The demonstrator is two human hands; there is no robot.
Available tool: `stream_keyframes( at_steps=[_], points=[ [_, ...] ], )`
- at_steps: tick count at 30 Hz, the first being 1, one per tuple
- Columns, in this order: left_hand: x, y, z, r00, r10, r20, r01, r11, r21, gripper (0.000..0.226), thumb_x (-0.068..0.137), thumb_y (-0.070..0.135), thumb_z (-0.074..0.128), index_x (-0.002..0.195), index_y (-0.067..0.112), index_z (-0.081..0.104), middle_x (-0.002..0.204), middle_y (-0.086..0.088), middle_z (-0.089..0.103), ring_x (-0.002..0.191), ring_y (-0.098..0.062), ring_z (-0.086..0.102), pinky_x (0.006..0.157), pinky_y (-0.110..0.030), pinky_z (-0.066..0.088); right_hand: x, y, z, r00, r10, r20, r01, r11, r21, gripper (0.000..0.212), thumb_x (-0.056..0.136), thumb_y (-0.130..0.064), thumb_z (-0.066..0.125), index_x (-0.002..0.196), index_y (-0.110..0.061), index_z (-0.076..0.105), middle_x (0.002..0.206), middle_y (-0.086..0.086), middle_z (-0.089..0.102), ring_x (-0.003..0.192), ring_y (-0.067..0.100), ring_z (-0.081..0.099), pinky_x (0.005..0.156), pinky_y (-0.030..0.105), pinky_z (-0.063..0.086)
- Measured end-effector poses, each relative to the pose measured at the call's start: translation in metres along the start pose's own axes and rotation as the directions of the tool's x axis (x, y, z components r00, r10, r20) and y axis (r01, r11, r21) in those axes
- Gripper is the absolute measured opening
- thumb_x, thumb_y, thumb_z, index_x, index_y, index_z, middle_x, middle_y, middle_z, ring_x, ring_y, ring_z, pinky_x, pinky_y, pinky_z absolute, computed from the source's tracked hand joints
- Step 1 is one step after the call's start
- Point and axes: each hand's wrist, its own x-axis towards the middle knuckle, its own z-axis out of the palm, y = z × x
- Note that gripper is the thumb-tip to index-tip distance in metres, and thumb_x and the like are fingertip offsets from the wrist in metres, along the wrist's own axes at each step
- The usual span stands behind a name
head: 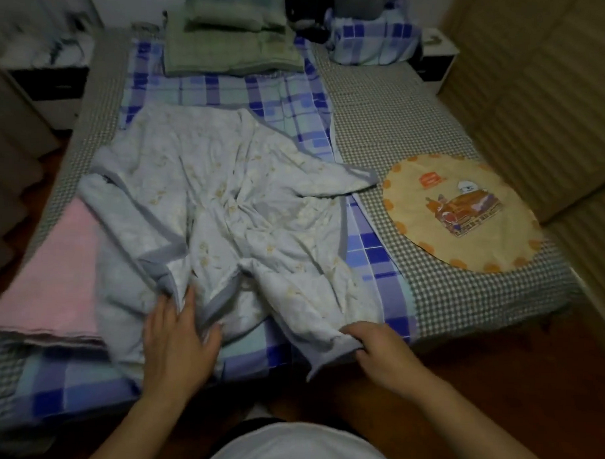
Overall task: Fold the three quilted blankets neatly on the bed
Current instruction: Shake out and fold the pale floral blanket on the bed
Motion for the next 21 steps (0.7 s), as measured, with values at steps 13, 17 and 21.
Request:
stream_keyframes(
  at_steps=[13,17,21],
  points=[
    [-0.050,0.096,-0.145,0.932,0.347,0.101,-0.248,0.818,-0.519,0.025,0.087,0.046,0.057,0.106,0.032,0.067,0.099,0.015,0.072,0.093,0.005,0.065,0.079,-0.029,0.054,-0.010,-0.134,-0.055,0.911,-0.412,-0.010,0.392,0.859,0.330,0.020,0.084,-0.042,0.071,0.094,-0.026,0.064,0.093,-0.006,0.069,0.090,0.012,0.065,0.078,0.035,0.053],
    [-0.058,0.112,-0.241,0.923,0.382,-0.049,-0.317,0.680,-0.661,0.012,0.092,0.027,0.057,0.082,0.030,0.063,0.077,0.009,0.063,0.071,-0.001,0.058,0.064,-0.015,0.043,0.022,-0.120,-0.078,0.813,-0.576,0.088,0.562,0.815,0.143,0.035,0.076,-0.034,0.080,0.107,-0.021,0.067,0.106,0.002,0.063,0.099,0.016,0.059,0.084,0.037,0.053],
    [-0.082,0.121,-0.326,0.908,0.406,-0.102,-0.318,0.510,-0.799,0.022,0.082,0.019,0.066,0.096,0.032,0.075,0.088,0.010,0.073,0.084,-0.005,0.068,0.074,-0.020,0.053,0.080,-0.111,-0.102,0.802,-0.529,-0.277,0.472,0.845,-0.250,0.015,0.081,-0.033,0.072,0.094,-0.027,0.075,0.099,0.002,0.065,0.095,0.027,0.059,0.077,0.031,0.043]
  ],
)
